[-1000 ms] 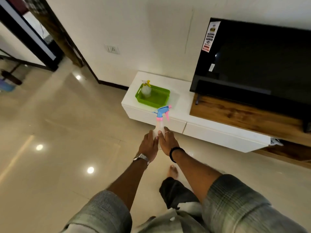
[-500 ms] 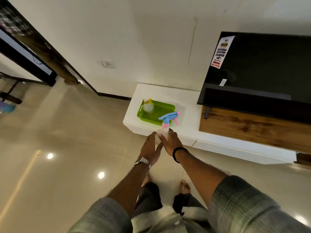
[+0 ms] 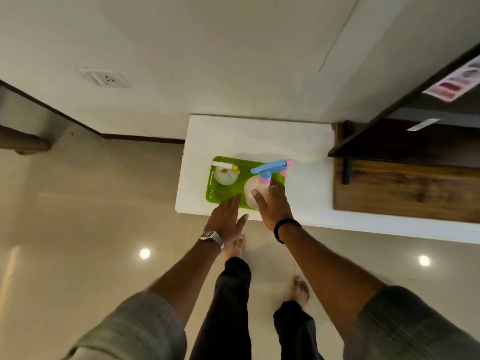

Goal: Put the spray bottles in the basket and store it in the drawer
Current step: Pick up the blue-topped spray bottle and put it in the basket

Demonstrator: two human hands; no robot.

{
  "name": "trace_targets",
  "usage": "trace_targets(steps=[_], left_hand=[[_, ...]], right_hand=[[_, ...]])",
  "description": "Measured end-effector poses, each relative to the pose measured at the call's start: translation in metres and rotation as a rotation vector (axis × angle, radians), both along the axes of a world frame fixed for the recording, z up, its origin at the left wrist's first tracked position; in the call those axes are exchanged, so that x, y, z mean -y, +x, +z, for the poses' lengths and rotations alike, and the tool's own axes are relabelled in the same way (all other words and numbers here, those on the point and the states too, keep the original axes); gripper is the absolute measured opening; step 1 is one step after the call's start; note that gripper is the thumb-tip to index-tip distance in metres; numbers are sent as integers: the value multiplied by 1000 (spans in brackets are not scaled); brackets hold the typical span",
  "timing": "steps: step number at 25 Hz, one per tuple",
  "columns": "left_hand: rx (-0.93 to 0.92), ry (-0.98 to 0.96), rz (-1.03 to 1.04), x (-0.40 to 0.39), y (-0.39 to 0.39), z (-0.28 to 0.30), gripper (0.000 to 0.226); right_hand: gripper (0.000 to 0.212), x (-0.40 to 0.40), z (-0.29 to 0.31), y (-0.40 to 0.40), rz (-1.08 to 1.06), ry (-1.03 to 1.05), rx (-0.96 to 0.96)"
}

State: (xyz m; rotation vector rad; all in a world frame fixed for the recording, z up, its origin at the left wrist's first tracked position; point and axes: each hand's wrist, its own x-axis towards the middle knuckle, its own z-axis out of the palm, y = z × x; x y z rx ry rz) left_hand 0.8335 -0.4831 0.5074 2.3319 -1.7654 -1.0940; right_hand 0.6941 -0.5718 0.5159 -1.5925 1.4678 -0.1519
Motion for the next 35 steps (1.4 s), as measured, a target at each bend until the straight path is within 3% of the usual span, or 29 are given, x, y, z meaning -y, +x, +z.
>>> trace_targets(steps=[5, 9, 13, 21, 29, 35], left_hand=[[76, 41, -297, 35, 54, -87, 64], [44, 79, -472, 37, 59, -126, 44], [11, 22, -454, 37, 59, -136, 32], [-34, -10, -419, 42, 51, -138, 31], [-17, 6, -479, 38, 56, -136, 37], [41, -30, -488, 31, 57, -120, 43]], right_hand=[[56, 24, -92, 47, -69, -52, -42], [64, 19, -132, 53, -155, -55, -64], [67, 23, -144, 57, -188, -62, -48], [68, 35, -161, 63, -259, -68, -27], [78, 25, -164, 53, -237, 37, -28], [78, 16, -147, 37, -245, -19, -82]])
